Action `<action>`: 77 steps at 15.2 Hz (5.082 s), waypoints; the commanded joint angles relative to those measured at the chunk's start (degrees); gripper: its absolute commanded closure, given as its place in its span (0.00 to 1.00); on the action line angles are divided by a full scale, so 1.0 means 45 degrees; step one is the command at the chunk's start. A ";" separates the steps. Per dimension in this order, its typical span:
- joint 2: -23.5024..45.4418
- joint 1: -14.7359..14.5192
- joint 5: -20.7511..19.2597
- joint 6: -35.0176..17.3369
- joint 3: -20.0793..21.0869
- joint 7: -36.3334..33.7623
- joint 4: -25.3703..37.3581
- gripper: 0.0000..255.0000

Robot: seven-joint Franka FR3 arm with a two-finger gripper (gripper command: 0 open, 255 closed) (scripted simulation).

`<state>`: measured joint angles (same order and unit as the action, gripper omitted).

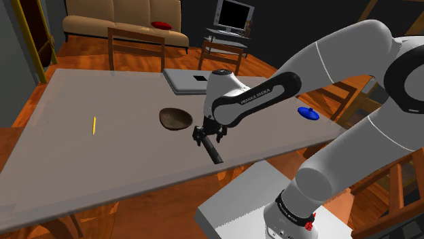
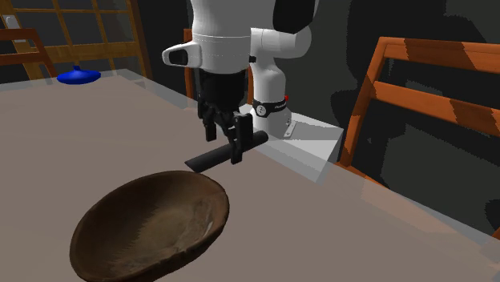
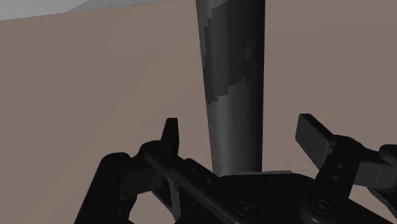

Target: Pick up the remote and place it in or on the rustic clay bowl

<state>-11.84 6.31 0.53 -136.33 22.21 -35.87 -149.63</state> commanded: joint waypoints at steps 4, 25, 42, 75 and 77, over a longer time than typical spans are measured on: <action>0.0001 0.0000 -0.0001 -0.0003 0.0000 0.0000 -0.0002 1.00; -0.1672 -0.0219 0.0575 0.2593 -0.0358 0.0610 0.1000 1.00; 0.0774 0.0186 -0.0377 0.4390 -0.0111 0.0034 0.5122 1.00; 0.7231 -0.0416 -0.3012 0.4182 -0.0140 -0.1637 1.0773 0.00; 0.7232 -0.0415 -0.3012 0.4179 -0.0141 -0.1636 1.0770 0.00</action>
<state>20.70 4.44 -13.02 -117.52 21.58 -43.23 -101.16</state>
